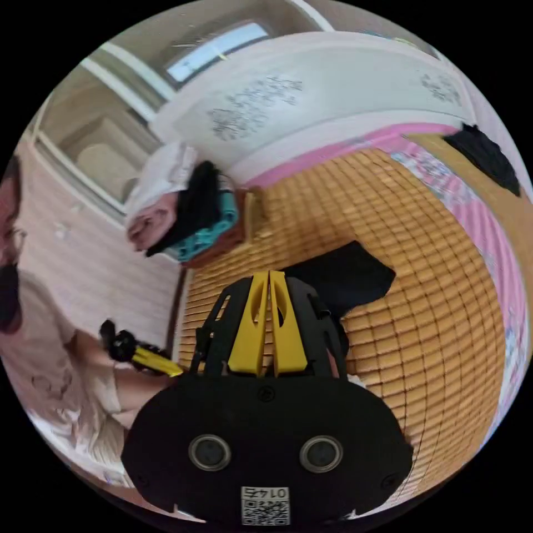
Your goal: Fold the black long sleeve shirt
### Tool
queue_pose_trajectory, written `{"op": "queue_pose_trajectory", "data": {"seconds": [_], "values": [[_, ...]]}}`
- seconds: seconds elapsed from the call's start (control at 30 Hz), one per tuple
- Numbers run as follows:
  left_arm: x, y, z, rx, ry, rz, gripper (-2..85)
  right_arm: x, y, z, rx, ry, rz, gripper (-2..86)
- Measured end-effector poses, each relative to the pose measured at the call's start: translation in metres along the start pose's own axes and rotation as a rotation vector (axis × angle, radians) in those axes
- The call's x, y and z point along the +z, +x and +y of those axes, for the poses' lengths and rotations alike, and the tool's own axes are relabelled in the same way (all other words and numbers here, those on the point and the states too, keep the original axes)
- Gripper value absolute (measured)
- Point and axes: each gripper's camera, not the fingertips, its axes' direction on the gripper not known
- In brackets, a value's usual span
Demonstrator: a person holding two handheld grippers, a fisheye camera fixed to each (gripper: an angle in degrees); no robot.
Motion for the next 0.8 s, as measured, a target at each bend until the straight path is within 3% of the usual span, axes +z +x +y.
{"op": "queue_pose_trajectory", "data": {"seconds": [0.07,0.13,0.33,0.5,0.67,0.8], "values": [[-0.026,-0.008,0.005,-0.026,0.029,-0.015,-1.0,-0.010,-0.016,0.002,-0.085,0.005,-0.144,0.1],[-0.044,-0.015,0.008,-0.050,0.057,-0.048,-0.9,-0.012,-0.013,0.006,-0.064,0.021,-0.133,0.6],[-0.071,-0.063,0.022,-0.200,0.044,-0.191,-0.2,0.022,0.018,0.039,0.090,-0.112,0.191,4.2],[-0.070,-0.100,0.048,-0.351,-0.030,-0.213,2.9,0.100,0.042,0.076,0.144,-0.399,0.521,7.5],[-0.048,-0.130,0.068,-0.525,-0.095,-0.152,8.3,0.151,0.051,0.089,0.147,-0.468,0.675,6.7],[-0.015,-0.128,0.063,-0.524,-0.223,-0.071,7.0,0.164,0.049,0.088,0.117,-0.472,0.703,0.8]]}}
